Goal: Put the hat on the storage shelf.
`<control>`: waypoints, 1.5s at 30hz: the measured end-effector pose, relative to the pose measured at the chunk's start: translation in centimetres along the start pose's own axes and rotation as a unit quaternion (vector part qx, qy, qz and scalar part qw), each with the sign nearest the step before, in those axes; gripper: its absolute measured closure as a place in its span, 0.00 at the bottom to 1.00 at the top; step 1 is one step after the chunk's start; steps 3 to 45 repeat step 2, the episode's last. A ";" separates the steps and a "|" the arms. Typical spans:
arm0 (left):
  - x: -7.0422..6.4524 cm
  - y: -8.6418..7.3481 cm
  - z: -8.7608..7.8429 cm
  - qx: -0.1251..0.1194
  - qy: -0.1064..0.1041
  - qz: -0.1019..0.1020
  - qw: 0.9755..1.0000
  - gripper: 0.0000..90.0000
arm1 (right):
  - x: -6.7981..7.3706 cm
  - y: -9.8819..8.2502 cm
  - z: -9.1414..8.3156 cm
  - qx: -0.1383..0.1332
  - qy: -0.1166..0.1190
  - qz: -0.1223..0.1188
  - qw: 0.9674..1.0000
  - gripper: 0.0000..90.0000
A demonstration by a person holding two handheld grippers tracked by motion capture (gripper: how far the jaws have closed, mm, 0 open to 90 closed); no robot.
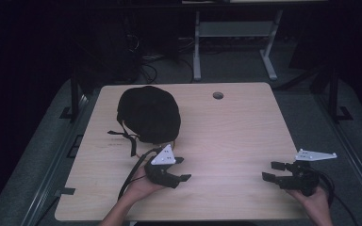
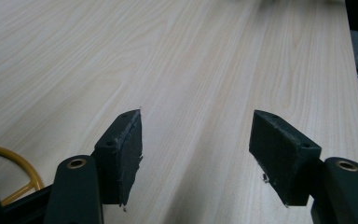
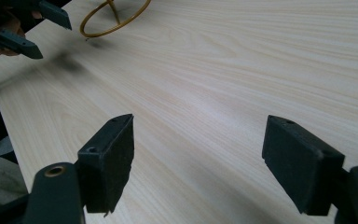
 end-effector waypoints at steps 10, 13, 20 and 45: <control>0.0 0.0 0.0 -0.001 0.000 0.001 1.000 0.38 | 0.1 -0.1 -0.1 -0.005 0.003 0.000 1.000 0.27; 0.0 0.0 0.0 -0.001 0.000 0.001 1.000 0.38 | 0.1 -0.1 -0.1 -0.005 0.003 0.000 1.000 0.27; 0.0 0.0 0.0 -0.001 0.000 0.001 1.000 0.38 | 0.1 -0.1 -0.1 -0.005 0.003 0.000 1.000 0.27; 0.0 0.0 0.0 -0.001 0.000 0.001 1.000 0.38 | 0.1 -0.1 -0.1 -0.005 0.003 0.000 1.000 0.27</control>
Point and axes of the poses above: each handheld gripper's, and its own axes: z roughly forward along the jaws, y roughly out of its top, x roughly to its left, the point moved 3 cm from there along z, roughly forward along the jaws, and after that the axes turned 9 degrees about x, right-handed, at the moved point
